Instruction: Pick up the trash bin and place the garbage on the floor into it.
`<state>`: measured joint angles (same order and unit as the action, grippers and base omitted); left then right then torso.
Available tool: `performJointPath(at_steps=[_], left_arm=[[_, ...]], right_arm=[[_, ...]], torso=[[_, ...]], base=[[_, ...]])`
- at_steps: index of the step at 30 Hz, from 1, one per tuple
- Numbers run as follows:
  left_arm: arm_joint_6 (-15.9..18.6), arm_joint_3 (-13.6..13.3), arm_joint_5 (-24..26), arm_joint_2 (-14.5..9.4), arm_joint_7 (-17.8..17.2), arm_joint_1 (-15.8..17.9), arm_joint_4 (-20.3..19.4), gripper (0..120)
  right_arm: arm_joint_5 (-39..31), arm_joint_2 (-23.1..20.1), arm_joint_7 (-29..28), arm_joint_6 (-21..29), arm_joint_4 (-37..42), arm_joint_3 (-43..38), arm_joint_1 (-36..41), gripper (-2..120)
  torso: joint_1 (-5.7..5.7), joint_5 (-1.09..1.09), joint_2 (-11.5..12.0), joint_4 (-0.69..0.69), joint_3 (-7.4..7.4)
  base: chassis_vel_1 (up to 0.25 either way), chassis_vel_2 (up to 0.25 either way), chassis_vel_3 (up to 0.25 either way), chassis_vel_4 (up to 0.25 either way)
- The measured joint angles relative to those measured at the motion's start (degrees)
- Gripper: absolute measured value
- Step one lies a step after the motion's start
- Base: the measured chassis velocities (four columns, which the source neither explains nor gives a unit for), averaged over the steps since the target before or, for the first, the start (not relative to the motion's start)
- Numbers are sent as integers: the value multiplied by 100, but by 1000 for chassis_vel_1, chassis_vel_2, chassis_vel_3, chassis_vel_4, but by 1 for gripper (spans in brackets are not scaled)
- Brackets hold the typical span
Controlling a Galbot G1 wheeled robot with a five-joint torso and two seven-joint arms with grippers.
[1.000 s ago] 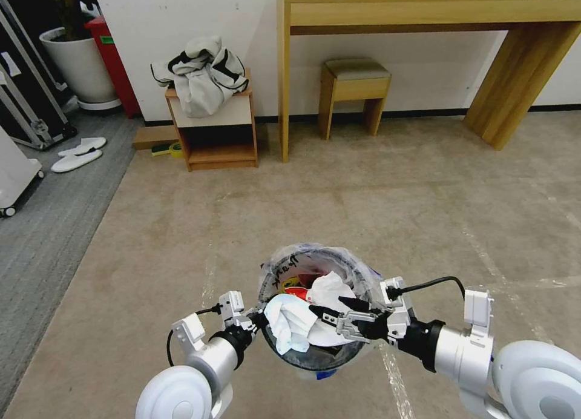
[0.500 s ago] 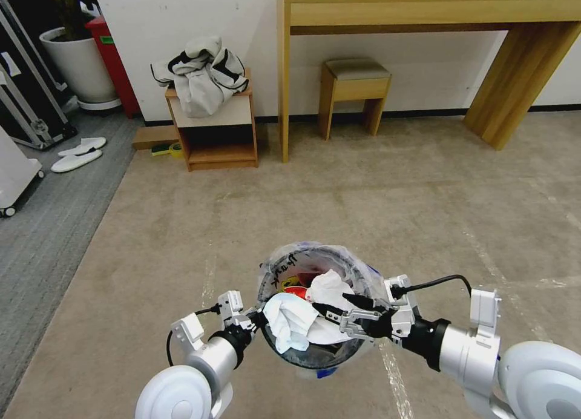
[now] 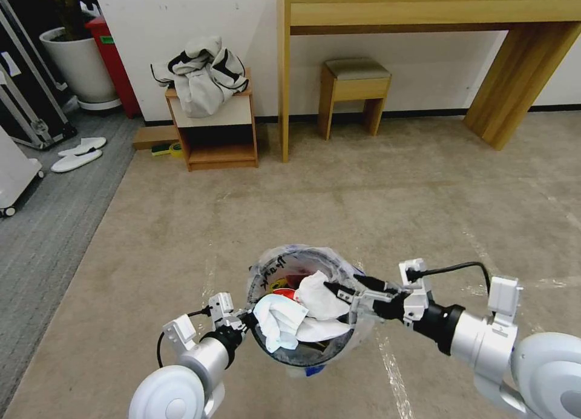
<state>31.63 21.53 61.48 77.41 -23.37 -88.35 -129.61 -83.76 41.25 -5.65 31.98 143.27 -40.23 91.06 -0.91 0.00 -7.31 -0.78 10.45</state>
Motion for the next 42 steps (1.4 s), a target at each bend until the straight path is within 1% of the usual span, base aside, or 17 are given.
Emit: performJointPath(at_steps=[2, 6, 11, 14, 17, 18, 19, 20, 21, 22, 25, 27, 28, 33, 36, 38, 42], left_arm=[[-6, 68, 175, 46, -92, 13, -17, 1], [-36, 157, 223, 64, -135, -15, -39, 1], [-92, 307, 345, -21, -262, -86, -122, 1], [-99, 336, 362, -37, -278, -88, -131, 1], [-150, 520, 438, -58, -365, -87, -126, 1], [-150, 520, 438, -58, -365, -87, -126, 1], [-175, 620, 465, -50, -379, -79, -95, 1], [-175, 620, 465, -50, -379, -79, -95, 1], [-180, 725, 499, -52, -387, -74, -69, 1], [-191, 840, 525, -98, -387, -72, -37, 1], [-192, 943, 558, -152, -386, -72, -22, 1], [-186, 1165, 654, -252, -363, -58, -18, 1], [-186, 1165, 654, -252, -363, -58, -18, 1], [-113, 1393, 732, -371, -308, -51, -46, 1], [-91, 1432, 737, -408, -287, -71, -51, 1], [-53, 1528, 748, -460, -266, -134, -52, 1], [-40, 1638, 762, -465, -240, -226, -52, 1]], right_arm=[[-8, 93, 13, -17, 0, -80, -3, 100], [-53, 210, 16, -39, 0, -210, -6, 100], [-117, 322, 58, -88, -17, -493, 5, 100], [-123, 339, 68, -101, -36, -529, 1, 100], [-106, 451, 117, -158, -160, -610, -46, 100], [-106, 451, 117, -158, -160, -610, -46, 100], [-88, 506, 130, -185, -220, -617, -70, 100], [-88, 506, 130, -185, -220, -617, -70, 100], [-59, 555, 144, -201, -284, -624, -94, 100], [25, 602, 182, -222, -387, -630, -116, 100], [170, 648, 248, -250, -496, -631, -126, 100], [526, 729, 421, -342, -672, -631, -129, 100], [526, 729, 421, -342, -672, -631, -129, 100], [975, 876, 595, -408, -845, -630, -123, 100], [1066, 893, 632, -420, -873, -630, -105, 100], [1256, 933, 725, -454, -958, -659, -67, 100], [1551, 997, 829, -517, -1072, -663, -25, 100]], torso=[[0, 0, 0, 0, 0], [0, 0, 0, 0, 0], [0, -1, 0, 0, 0], [0, 0, 0, 0, 0], [0, 0, 0, 0, 0], [0, 0, 0, 0, 0], [0, -1, 0, 0, 0], [0, -1, 0, 0, 0], [0, -1, 0, 0, 0], [0, 0, 0, 1, 0], [0, -1, 0, 1, 0], [0, 0, 0, 0, 0], [0, 0, 0, 0, 0], [0, 0, 0, 0, 0], [0, 0, 0, 0, 0], [0, -1, 0, 0, 0], [0, 0, 0, 0, 0]], base=[[0, 0, 0, 0], [0, 0, 0, 0], [0, 0, 0, 0], [0, 0, 0, 0], [0, 0, 0, 0], [0, 0, 0, 0], [0, 0, 0, 0], [0, 0, 0, 0], [0, 0, 0, 0], [0, 0, 0, 0], [0, 0, 0, 0], [0, 0, 0, 0], [0, 0, 0, 0], [0, 0, 0, 0], [0, 0, 0, 0], [0, 0, 0, 0], [0, 0, 0, 0]])
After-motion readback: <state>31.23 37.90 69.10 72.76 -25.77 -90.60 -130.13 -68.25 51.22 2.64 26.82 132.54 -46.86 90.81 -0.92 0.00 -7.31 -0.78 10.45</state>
